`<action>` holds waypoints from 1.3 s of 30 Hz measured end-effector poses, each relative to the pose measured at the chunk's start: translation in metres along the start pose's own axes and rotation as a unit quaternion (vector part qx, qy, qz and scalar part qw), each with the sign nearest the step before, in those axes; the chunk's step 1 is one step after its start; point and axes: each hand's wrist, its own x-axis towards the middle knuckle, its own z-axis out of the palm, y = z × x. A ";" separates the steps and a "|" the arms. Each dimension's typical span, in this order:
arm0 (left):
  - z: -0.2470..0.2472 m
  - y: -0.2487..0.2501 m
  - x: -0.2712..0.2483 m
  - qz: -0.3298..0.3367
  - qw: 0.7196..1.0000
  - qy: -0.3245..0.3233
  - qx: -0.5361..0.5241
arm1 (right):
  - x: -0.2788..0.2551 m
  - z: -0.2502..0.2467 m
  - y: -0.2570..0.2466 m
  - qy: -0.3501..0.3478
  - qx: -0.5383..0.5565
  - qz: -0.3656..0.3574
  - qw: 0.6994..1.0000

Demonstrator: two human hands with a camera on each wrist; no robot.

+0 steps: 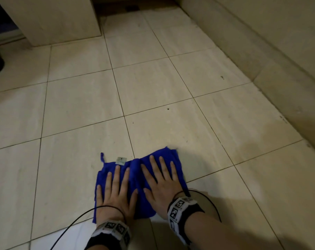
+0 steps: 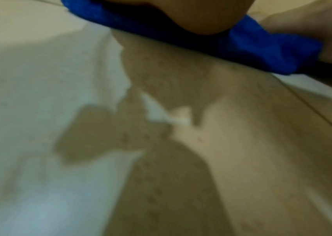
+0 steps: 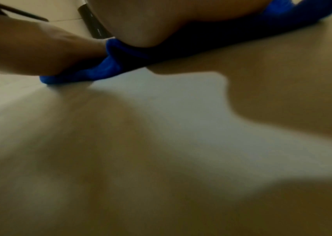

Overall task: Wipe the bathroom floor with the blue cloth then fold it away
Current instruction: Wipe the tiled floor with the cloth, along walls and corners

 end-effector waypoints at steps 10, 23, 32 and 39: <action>-0.018 0.027 0.006 -0.065 0.995 -0.077 0.025 | 0.011 -0.002 0.003 -0.035 0.028 -0.024 0.999; -0.025 0.141 0.052 -0.059 0.998 -0.022 -0.024 | 0.023 -0.044 0.137 -0.028 0.018 0.059 0.998; -0.022 0.210 0.071 -0.013 0.999 0.015 -0.039 | 0.016 -0.052 0.193 -0.003 0.070 0.195 0.978; -0.024 0.276 0.073 0.061 0.998 -0.003 -0.029 | 0.004 -0.069 0.233 0.008 0.104 0.312 0.944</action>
